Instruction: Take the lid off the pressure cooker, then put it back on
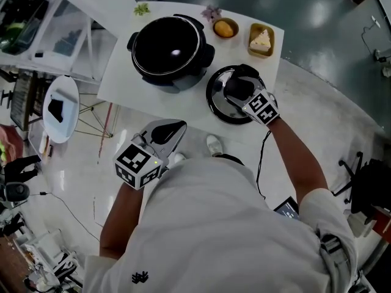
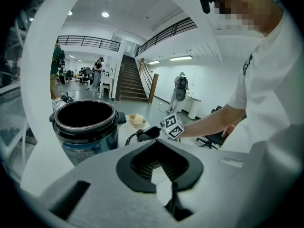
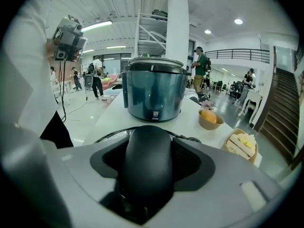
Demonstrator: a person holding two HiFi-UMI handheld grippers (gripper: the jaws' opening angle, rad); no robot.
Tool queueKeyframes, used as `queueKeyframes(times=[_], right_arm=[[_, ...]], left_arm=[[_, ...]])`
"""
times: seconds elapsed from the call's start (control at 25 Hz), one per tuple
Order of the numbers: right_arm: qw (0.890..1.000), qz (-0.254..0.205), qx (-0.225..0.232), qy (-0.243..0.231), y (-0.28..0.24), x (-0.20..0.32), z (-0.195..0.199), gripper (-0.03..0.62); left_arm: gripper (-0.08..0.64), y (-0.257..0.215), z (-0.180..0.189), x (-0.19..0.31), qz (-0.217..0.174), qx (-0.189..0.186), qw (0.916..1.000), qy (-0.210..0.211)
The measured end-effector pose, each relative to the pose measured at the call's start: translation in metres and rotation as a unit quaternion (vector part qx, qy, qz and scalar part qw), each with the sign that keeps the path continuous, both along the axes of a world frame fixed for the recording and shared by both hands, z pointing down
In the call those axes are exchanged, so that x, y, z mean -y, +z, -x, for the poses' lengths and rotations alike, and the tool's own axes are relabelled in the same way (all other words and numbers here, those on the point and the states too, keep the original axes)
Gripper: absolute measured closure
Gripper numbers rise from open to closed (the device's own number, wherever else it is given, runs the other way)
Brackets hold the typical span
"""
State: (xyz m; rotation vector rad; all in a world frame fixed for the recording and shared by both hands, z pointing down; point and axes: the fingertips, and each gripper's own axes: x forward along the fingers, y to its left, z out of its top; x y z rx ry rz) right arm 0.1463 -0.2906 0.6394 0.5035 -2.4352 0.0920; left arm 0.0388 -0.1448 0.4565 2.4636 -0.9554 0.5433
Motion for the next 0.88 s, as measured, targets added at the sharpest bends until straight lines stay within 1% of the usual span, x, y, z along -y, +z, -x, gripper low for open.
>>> queueKeyframes(times=[0.28, 0.56, 0.88], right_arm=[[0.999, -0.032, 0.003, -0.014, 0.0049, -0.0030, 0.0006, 0.301], [0.999, -0.036, 0.024, -0.012, 0.0065, -0.0062, -0.0011, 0.301], [0.999, -0.034, 0.026, -0.012, 0.0077, -0.0059, -0.0013, 0.299]], left_arm=[[0.552, 0.0036, -0.0020, 0.0061, 0.007, -0.005, 0.9999, -0.009], [0.552, 0.0075, -0.0054, 0.0085, 0.011, -0.007, 0.9998, -0.015], [0.552, 0.0105, -0.0086, 0.0059, 0.010, -0.012, 0.9997, -0.017]])
